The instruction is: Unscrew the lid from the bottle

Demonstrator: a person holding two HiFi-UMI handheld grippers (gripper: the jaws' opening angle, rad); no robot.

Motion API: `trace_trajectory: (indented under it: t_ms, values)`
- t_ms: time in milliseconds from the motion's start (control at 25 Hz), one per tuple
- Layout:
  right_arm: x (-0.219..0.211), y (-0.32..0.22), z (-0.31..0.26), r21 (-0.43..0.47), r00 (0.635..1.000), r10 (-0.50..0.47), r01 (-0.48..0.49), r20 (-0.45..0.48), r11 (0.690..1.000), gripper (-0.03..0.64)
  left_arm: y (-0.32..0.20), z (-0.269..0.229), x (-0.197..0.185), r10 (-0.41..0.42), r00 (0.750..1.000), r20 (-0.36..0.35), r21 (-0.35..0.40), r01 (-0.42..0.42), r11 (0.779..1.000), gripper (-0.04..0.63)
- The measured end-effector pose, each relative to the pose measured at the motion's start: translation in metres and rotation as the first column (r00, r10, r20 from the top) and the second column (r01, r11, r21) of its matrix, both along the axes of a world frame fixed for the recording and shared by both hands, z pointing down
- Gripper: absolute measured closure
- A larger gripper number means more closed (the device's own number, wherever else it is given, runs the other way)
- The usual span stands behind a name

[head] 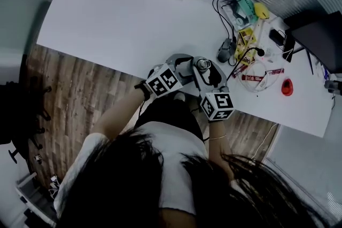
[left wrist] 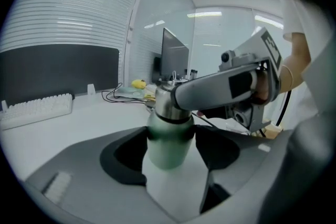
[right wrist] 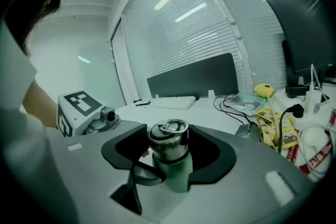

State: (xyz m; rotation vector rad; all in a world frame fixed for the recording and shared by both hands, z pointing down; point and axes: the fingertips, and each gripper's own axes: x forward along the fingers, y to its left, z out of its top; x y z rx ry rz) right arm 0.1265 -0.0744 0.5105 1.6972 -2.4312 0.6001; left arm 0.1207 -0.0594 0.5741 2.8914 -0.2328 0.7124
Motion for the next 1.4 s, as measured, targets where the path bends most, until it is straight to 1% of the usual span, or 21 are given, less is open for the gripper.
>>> trace_trajectory:
  t_ms: [120, 200, 280, 360, 440, 520, 680, 840, 960, 1000, 1040, 1080, 1120, 1160, 1200, 1240, 1280, 1320, 1400]
  values:
    - [-0.002, 0.001, 0.0, -0.001, 0.994, -0.111, 0.111, 0.012, 0.994, 0.374, 0.001, 0.0, 0.0, 0.069, 0.997, 0.017, -0.005, -0.069, 0.998, 0.256]
    - [-0.004, 0.001, -0.001, 0.006, 0.977, -0.21, 0.21, 0.02, 0.978, 0.375, 0.001, 0.0, -0.001, 0.127, 0.991, 0.029, -0.006, -0.127, 0.992, 0.256]
    - [-0.007, 0.002, -0.002, 0.017, 0.948, -0.318, 0.318, 0.022, 0.948, 0.376, 0.001, 0.0, -0.002, 0.19, 0.981, 0.044, -0.009, -0.19, 0.982, 0.256]
    - [-0.009, 0.004, -0.002, 0.022, 0.905, -0.426, 0.426, 0.018, 0.905, 0.375, 0.002, 0.0, -0.003, 0.26, 0.964, 0.061, -0.015, -0.26, 0.966, 0.256]
    - [-0.012, 0.006, -0.002, 0.02, 0.847, -0.531, 0.531, 0.007, 0.847, 0.375, 0.003, 0.0, -0.003, 0.335, 0.939, 0.078, -0.025, -0.334, 0.942, 0.256]
    - [-0.015, 0.007, -0.003, 0.012, 0.781, -0.624, 0.624, -0.001, 0.781, 0.374, 0.003, 0.001, -0.003, 0.405, 0.909, 0.099, -0.044, -0.403, 0.914, 0.255]
    - [-0.019, 0.011, 0.001, -0.032, 0.639, -0.769, 0.769, 0.001, 0.639, 0.374, 0.005, 0.003, -0.004, 0.533, 0.837, 0.123, -0.075, -0.528, 0.846, 0.252]
    - [-0.023, 0.013, 0.002, -0.073, 0.517, -0.856, 0.853, -0.005, 0.516, 0.374, 0.006, 0.003, -0.004, 0.61, 0.781, 0.134, -0.086, -0.604, 0.792, 0.25]
    - [-0.024, 0.014, 0.001, -0.099, 0.426, -0.905, 0.9, -0.01, 0.425, 0.374, 0.006, 0.003, -0.003, 0.65, 0.746, 0.144, -0.085, -0.645, 0.76, 0.25]
    - [-0.024, 0.014, 0.001, -0.107, 0.402, -0.916, 0.91, -0.01, 0.401, 0.374, 0.006, 0.003, -0.003, 0.659, 0.738, 0.147, -0.084, -0.654, 0.752, 0.25]
    - [-0.025, 0.014, 0.002, -0.114, 0.385, -0.923, 0.917, -0.01, 0.383, 0.374, 0.005, 0.003, -0.003, 0.665, 0.732, 0.15, -0.084, -0.661, 0.746, 0.25]
    - [-0.025, 0.014, 0.002, -0.12, 0.376, -0.927, 0.92, -0.01, 0.374, 0.374, 0.005, 0.003, -0.003, 0.669, 0.728, 0.151, -0.085, -0.664, 0.743, 0.25]
    - [-0.026, 0.014, 0.002, -0.124, 0.375, -0.927, 0.919, -0.011, 0.374, 0.374, 0.005, 0.003, -0.004, 0.669, 0.728, 0.151, -0.084, -0.665, 0.742, 0.25]
    - [-0.026, 0.014, 0.003, -0.129, 0.384, -0.923, 0.915, -0.014, 0.382, 0.374, 0.005, 0.003, -0.004, 0.666, 0.731, 0.15, -0.082, -0.662, 0.745, 0.25]
    - [-0.026, 0.014, 0.003, -0.135, 0.403, -0.915, 0.906, -0.019, 0.402, 0.374, 0.006, 0.003, -0.004, 0.658, 0.739, 0.145, -0.078, -0.655, 0.752, 0.25]
    - [-0.024, 0.015, 0.004, -0.143, 0.435, -0.9, 0.89, -0.024, 0.434, 0.374, 0.006, 0.003, -0.004, 0.647, 0.75, 0.138, -0.072, -0.644, 0.762, 0.25]
    - [-0.022, 0.015, 0.005, -0.149, 0.481, -0.876, 0.865, -0.024, 0.479, 0.374, 0.006, 0.003, -0.003, 0.632, 0.764, 0.128, -0.066, -0.629, 0.774, 0.25]
    - [-0.02, 0.014, 0.006, -0.151, 0.542, -0.84, 0.829, -0.017, 0.538, 0.374, 0.007, 0.003, -0.003, 0.614, 0.781, 0.116, -0.061, -0.611, 0.789, 0.25]
    - [-0.015, 0.013, 0.007, -0.139, 0.681, -0.732, 0.727, 0.018, 0.673, 0.374, 0.007, 0.003, -0.004, 0.569, 0.817, 0.097, -0.054, -0.566, 0.823, 0.25]
